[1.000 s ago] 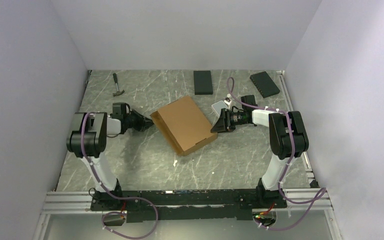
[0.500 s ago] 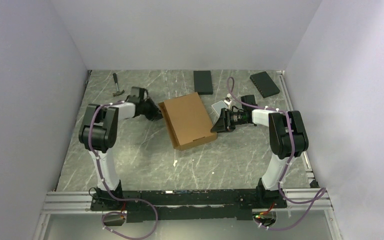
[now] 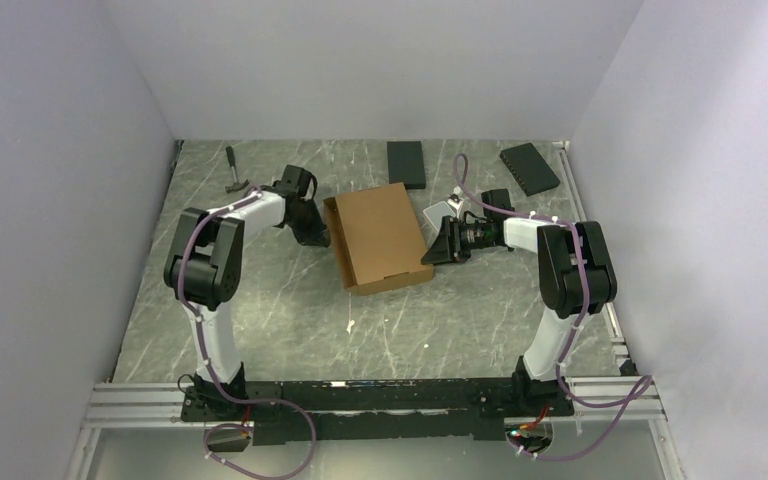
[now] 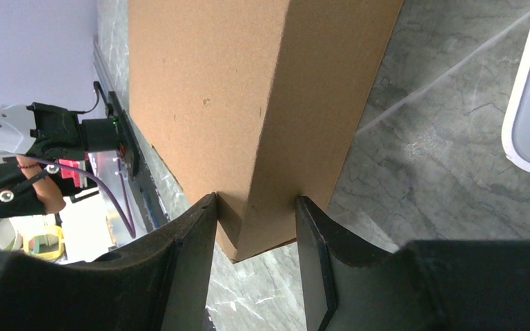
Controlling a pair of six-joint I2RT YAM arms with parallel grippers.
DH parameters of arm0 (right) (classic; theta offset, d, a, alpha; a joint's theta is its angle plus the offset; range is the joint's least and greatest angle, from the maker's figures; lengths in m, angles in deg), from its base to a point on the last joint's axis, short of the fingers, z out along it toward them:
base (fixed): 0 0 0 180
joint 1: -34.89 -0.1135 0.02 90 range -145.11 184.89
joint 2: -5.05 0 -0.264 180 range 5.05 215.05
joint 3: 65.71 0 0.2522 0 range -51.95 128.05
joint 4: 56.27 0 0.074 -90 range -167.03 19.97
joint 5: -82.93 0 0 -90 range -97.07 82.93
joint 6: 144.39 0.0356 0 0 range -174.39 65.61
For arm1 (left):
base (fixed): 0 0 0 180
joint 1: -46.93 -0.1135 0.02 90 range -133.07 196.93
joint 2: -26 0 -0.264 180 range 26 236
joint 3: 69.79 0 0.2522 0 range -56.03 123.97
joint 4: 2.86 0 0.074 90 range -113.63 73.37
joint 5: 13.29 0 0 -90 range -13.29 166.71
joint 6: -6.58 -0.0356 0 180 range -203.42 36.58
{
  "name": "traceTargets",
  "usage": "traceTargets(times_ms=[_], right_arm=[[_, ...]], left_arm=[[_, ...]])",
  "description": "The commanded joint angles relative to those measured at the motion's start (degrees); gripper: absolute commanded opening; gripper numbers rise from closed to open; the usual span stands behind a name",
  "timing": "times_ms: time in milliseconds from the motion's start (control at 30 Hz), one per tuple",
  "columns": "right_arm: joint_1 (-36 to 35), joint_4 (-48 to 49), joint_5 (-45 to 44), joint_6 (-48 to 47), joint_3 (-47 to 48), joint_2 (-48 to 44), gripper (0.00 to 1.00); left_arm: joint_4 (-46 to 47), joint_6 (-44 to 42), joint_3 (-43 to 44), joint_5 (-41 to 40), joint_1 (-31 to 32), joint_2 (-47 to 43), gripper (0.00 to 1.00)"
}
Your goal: Fold the paper box
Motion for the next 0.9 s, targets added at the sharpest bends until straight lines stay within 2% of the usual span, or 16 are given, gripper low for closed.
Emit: traceTargets(times_ms=[0,233,600,867], right_arm=[[-0.85,-1.11,-8.87,-4.24,0.04,1.01,0.46],[-0.75,-1.09,-8.86,-4.37,0.13,1.26,0.47],[-0.75,-1.16,-8.76,-4.44,0.21,1.44,0.47],[-0.84,-1.99,-9.61,-5.71,0.48,0.83,0.47]], left_arm=[[-1.4,-3.7,-4.34,-4.26,-2.54,-4.24,0.07],[16.05,-0.71,-14.22,9.2,-11.94,-8.59,0.09],[8.68,-1.52,5.84,11.9,-11.1,5.82,0.04],[-0.67,-8.36,22.93,11.72,-1.65,13.11,0.04]])
